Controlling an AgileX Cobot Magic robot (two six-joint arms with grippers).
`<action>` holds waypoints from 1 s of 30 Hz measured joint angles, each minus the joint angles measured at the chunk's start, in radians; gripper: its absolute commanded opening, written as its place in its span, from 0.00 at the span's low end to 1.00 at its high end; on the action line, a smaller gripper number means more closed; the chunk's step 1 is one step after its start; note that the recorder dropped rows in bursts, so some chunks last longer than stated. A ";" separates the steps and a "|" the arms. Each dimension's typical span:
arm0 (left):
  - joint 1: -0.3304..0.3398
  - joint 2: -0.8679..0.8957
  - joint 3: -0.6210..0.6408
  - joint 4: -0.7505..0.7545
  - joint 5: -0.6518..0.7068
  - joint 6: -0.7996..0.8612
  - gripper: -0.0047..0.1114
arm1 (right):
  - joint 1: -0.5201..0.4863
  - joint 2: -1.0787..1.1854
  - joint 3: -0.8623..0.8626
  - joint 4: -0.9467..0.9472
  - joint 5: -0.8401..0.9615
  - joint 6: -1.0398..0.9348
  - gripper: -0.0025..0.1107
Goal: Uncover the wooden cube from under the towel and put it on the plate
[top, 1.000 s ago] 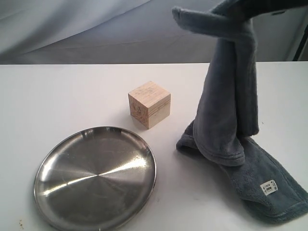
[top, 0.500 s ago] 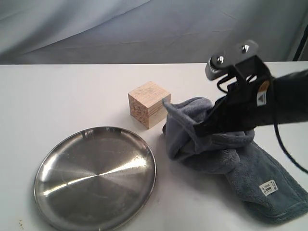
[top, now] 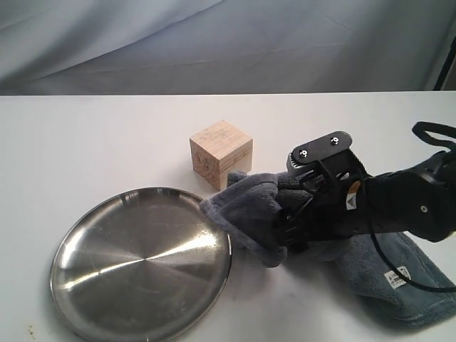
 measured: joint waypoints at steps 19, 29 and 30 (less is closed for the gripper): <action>0.000 0.000 0.000 0.000 0.000 0.000 0.04 | 0.040 -0.372 0.000 -0.011 0.033 -0.052 0.70; 0.000 0.000 0.000 0.000 0.000 0.000 0.04 | 0.134 -0.059 0.001 -0.011 -0.234 -0.114 0.02; 0.000 0.000 0.000 0.000 0.000 0.000 0.04 | 0.137 -0.034 0.001 -0.011 -0.256 -0.114 0.02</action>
